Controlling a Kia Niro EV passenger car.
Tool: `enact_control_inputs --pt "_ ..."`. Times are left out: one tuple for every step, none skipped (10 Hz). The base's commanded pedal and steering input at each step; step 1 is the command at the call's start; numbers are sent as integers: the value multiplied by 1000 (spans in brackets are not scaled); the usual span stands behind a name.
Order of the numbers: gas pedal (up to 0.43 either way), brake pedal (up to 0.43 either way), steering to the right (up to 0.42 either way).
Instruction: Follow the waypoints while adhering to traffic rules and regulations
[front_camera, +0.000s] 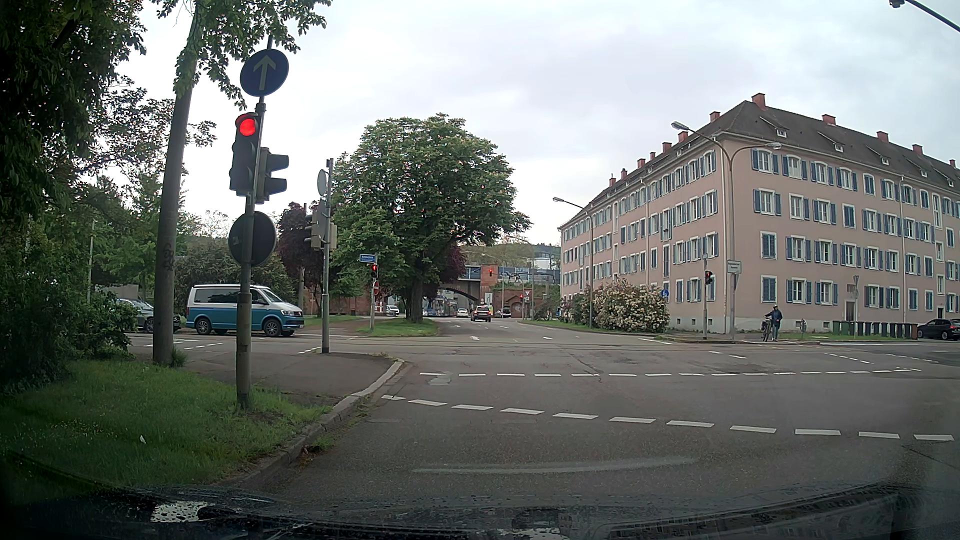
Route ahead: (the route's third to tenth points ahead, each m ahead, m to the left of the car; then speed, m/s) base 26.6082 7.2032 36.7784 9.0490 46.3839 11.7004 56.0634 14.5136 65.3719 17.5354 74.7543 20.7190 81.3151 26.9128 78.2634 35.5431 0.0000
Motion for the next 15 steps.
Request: enact_control_inputs --pt "0 201 7" --pt "0 201 7" --pt "0 201 7" --pt "0 201 7" --pt "0 201 7" --pt "0 201 7" --pt "0 201 7" --pt "0 201 7" --pt "0 201 7" --pt "0 201 7" --pt "0 201 7" --pt "0 201 7" --pt "0 201 7" --pt "0 201 7" --pt "0 201 7"
